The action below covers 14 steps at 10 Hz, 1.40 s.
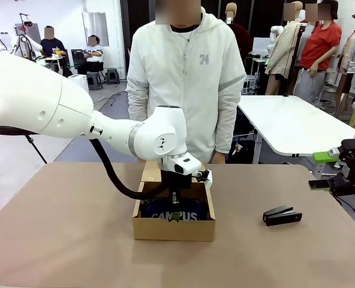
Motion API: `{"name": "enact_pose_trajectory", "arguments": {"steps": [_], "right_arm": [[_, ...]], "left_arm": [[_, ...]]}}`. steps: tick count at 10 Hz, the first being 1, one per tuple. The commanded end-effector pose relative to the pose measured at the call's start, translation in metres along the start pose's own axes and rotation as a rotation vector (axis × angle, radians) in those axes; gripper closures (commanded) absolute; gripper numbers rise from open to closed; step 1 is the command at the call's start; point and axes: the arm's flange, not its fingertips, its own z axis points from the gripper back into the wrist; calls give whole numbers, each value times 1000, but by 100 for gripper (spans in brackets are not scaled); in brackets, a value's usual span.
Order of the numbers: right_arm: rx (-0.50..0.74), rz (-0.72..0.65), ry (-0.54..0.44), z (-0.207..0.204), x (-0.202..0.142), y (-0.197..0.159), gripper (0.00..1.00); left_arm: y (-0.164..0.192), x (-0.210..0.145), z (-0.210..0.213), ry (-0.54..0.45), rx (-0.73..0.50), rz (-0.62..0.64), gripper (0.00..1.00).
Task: Pack the items into the box.
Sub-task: Pick up the item indicated by the person and place it inside the Mailer Box.
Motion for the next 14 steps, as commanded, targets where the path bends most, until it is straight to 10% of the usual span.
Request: {"name": "enact_pose_trajectory", "arguments": {"steps": [1, 8, 14], "right_arm": [[6, -3, 6, 2, 1, 3, 0], [6, -3, 6, 2, 1, 3, 0], [6, -3, 6, 2, 1, 3, 0]], "left_arm": [[-2, 0, 4, 12, 11, 22, 0], [-10, -31, 106, -104, 191, 175, 0], [-98, -257, 247, -762, 72, 917, 0]]}}
